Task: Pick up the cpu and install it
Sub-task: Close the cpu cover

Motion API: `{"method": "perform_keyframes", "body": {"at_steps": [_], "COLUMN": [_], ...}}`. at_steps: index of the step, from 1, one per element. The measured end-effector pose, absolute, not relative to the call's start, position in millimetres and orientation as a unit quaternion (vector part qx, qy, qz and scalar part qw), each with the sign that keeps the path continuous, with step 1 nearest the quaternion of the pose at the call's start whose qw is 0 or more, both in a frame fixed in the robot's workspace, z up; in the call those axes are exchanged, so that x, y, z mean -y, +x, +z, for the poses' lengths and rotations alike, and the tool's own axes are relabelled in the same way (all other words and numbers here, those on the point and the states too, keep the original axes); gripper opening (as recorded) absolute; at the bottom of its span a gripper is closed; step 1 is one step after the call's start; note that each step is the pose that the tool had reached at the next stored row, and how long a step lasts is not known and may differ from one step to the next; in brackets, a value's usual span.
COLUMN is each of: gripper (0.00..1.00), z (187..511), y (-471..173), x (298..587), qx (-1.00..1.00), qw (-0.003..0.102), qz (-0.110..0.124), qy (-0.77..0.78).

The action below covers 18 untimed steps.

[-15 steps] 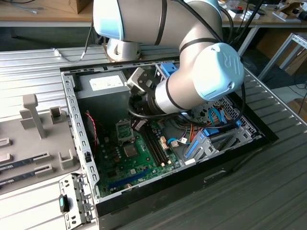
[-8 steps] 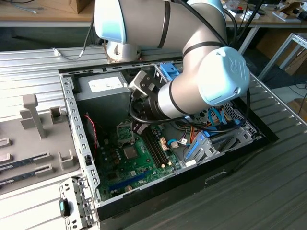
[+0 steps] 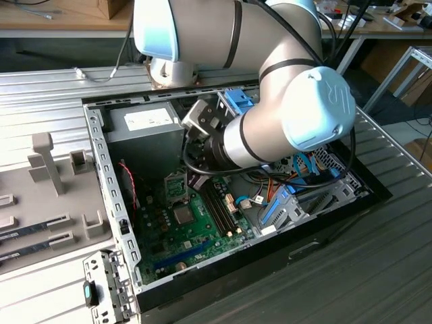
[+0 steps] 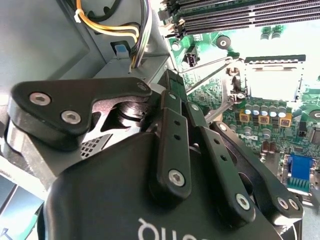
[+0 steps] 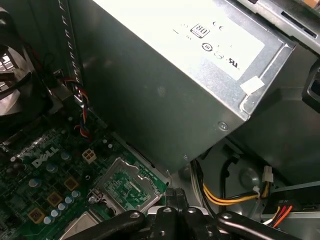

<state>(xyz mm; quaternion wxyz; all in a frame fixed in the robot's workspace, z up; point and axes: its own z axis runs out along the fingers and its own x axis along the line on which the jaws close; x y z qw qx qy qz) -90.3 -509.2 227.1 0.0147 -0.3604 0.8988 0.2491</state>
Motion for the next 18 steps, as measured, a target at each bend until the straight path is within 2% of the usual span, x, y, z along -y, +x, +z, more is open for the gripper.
{"method": "perform_keyframes", "body": {"at_steps": [18], "gripper": [0.11], "z": [236], "y": [-90], "x": [527], "qx": [-0.897], "qw": [0.018], "qz": [0.257], "qy": [-0.360]}}
